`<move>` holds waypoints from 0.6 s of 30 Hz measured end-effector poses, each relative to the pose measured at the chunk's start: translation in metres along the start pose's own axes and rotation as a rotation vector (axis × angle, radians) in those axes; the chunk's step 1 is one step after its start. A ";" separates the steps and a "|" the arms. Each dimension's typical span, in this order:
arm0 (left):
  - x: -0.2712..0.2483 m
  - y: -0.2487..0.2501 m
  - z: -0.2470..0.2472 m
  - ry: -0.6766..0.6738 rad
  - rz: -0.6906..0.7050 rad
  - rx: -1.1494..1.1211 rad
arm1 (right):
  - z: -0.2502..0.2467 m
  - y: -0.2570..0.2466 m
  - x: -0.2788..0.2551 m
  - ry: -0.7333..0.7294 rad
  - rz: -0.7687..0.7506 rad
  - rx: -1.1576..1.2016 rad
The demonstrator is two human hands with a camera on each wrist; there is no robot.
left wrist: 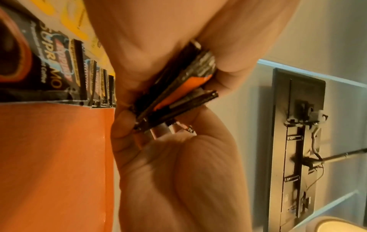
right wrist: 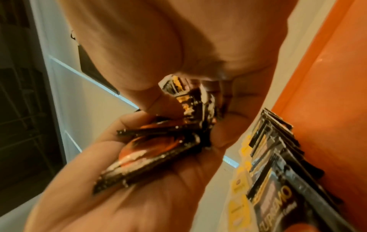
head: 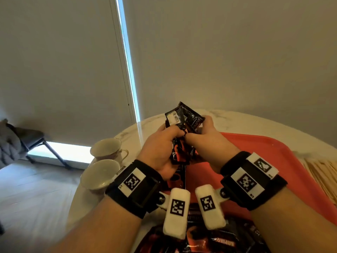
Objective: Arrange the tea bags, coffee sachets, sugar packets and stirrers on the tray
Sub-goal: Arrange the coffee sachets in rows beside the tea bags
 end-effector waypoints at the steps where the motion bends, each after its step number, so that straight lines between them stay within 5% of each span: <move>1: 0.000 0.000 -0.001 0.018 -0.002 0.000 | -0.003 0.000 0.001 0.018 -0.019 -0.032; 15: -0.012 0.015 0.001 0.171 -0.012 0.125 | -0.036 -0.030 -0.006 0.146 -0.218 -0.485; 18: -0.013 0.013 -0.004 0.148 -0.009 0.100 | -0.040 -0.028 -0.002 0.106 -0.217 -0.435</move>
Point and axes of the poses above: each hand's wrist, its own x-axis towards the middle knuckle, its own z-axis out of the palm, y = z × x, the point moved 9 cm from there along x, towards the middle knuckle, and after that the axes turned 7 degrees about -x, right-handed, at the moved point
